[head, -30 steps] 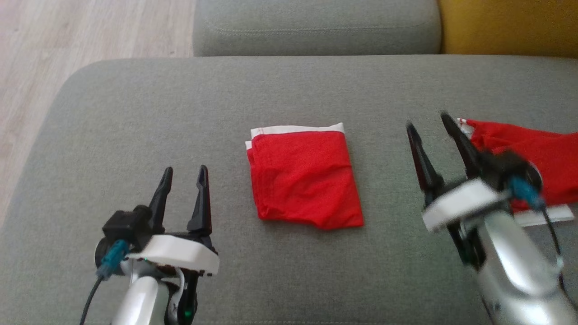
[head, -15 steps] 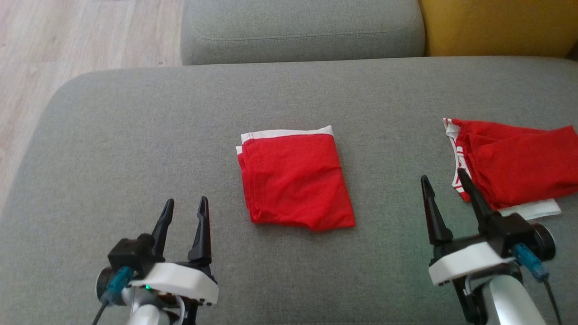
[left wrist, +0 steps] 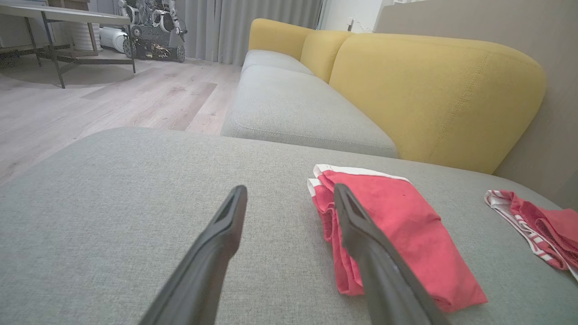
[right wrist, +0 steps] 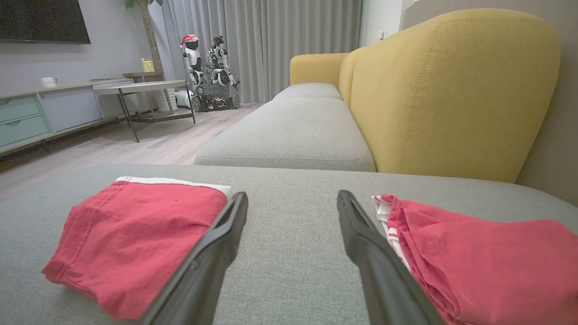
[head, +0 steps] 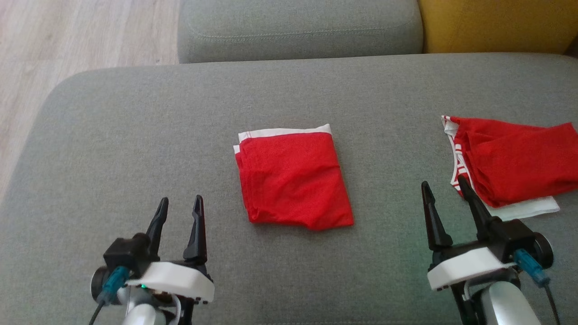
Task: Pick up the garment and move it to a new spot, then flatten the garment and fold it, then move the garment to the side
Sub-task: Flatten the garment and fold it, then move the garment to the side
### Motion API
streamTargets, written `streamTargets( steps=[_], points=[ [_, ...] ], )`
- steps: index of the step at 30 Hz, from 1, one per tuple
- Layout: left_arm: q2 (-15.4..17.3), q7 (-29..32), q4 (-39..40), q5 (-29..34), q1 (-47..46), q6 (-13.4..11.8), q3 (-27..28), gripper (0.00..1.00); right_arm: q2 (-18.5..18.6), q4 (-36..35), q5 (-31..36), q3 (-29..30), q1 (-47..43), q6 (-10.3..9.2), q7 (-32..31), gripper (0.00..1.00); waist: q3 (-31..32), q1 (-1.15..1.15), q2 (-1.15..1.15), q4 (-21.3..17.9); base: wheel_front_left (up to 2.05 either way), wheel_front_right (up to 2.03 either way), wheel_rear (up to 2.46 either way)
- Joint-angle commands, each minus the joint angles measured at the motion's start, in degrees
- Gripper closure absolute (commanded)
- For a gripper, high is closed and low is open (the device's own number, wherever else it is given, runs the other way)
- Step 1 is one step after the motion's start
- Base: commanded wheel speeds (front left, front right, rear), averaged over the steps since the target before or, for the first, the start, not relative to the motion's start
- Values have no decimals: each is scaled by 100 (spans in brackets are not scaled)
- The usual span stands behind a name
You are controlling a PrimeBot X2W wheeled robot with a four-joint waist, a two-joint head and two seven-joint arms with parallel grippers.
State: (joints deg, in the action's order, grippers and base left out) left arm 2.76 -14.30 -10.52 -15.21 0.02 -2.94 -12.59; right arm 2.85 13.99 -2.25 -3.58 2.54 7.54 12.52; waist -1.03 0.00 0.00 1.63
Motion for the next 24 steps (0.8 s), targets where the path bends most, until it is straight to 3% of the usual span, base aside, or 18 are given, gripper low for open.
streamTargets(
  steps=[1,14,24],
  points=[
    [11,-70,220,42,-184,36,183,0,4,-183,-61,-134,132,-5,11,0,-2,0,0,1,0,0,0],
    [11,-70,210,78,-247,74,144,0,3,-120,-236,-147,212,-5,43,0,-113,0,0,51,0,0,0],
    [11,-70,164,98,-483,142,-18,0,3,433,-1048,-802,990,-5,-366,0,-566,0,0,388,0,0,0]
  ],
)
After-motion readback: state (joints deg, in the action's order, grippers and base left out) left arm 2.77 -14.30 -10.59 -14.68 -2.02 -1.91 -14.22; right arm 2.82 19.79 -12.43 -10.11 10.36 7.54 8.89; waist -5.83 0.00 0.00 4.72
